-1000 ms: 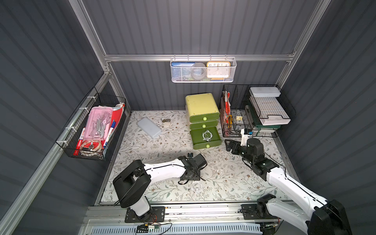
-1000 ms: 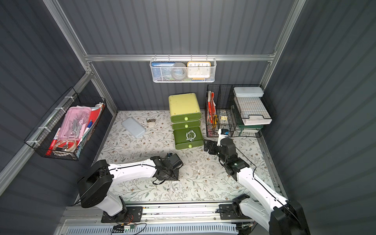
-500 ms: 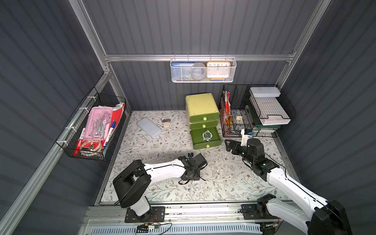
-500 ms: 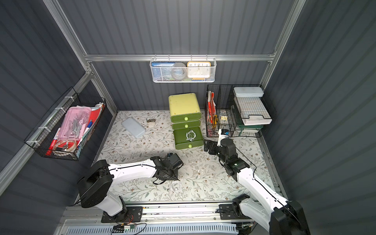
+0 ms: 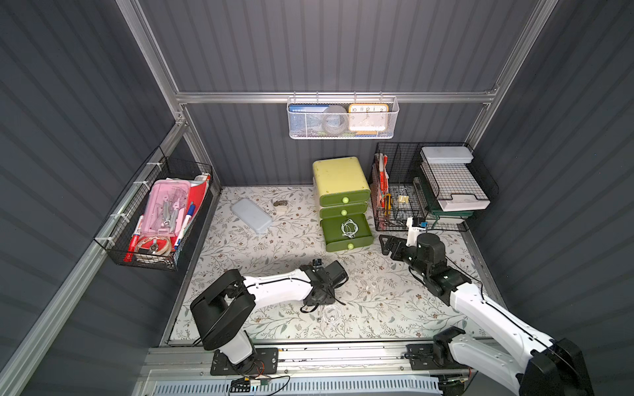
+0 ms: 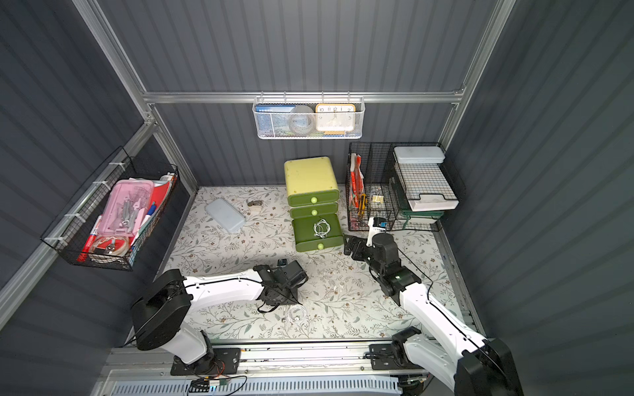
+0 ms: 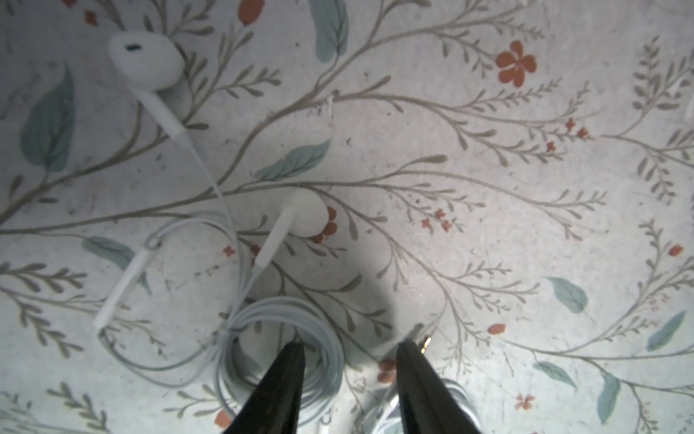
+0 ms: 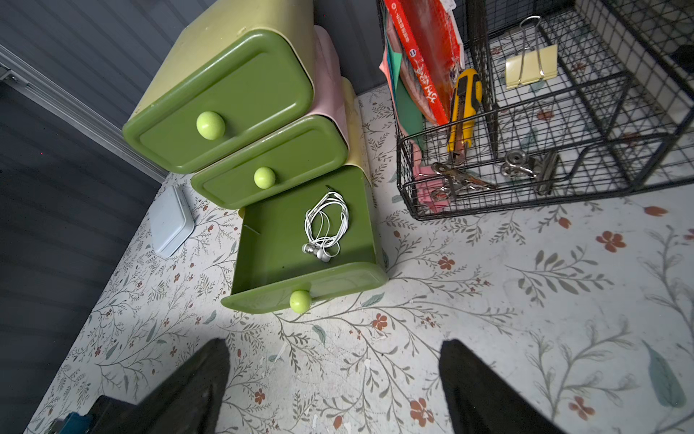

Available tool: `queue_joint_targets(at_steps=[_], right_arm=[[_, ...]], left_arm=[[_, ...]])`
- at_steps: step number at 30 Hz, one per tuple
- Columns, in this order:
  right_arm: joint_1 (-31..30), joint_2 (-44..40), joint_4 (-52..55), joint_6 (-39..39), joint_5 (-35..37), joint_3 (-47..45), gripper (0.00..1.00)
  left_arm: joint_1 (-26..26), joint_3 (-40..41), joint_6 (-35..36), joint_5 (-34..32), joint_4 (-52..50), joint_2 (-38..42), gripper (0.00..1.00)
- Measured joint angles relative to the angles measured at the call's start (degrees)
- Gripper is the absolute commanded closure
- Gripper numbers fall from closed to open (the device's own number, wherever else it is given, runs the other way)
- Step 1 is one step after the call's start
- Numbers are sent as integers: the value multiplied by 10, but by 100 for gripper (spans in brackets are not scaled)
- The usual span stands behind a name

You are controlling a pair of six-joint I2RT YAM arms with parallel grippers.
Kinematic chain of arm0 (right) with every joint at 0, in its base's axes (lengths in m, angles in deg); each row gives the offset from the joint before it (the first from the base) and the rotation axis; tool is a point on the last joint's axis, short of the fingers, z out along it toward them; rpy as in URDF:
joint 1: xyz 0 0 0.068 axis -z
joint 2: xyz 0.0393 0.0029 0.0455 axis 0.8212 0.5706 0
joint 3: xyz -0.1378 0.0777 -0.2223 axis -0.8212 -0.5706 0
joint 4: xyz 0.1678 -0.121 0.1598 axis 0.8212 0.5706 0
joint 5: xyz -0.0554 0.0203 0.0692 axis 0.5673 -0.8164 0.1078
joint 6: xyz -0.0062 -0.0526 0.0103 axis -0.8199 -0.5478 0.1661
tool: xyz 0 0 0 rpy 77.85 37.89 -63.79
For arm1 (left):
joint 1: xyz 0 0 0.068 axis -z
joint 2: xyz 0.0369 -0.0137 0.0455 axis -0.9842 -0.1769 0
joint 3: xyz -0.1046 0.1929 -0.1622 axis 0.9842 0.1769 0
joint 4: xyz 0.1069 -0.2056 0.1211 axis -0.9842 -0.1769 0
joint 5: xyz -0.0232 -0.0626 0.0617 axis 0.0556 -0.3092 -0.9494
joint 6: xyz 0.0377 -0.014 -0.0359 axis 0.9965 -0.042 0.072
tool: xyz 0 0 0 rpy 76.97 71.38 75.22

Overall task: Place the wired earphones into the drawer by color
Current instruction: Pick up the wired earphones from the center of the board.

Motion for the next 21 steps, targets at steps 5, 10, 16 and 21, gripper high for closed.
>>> queue_joint_targets(at_steps=[5, 10, 16, 21], right_arm=[[0, 0, 0, 0, 0, 0, 8], [0, 0, 0, 0, 0, 0, 8], [0, 0, 0, 0, 0, 0, 8], [0, -1, 0, 0, 0, 0, 8]], left_arm=[[0, 0, -3, -10, -1, -13, 64], [0, 0, -4, -17, -2, -14, 73], [0, -5, -2, -25, -9, -20, 85], [0, -12, -1, -32, -18, -26, 90]])
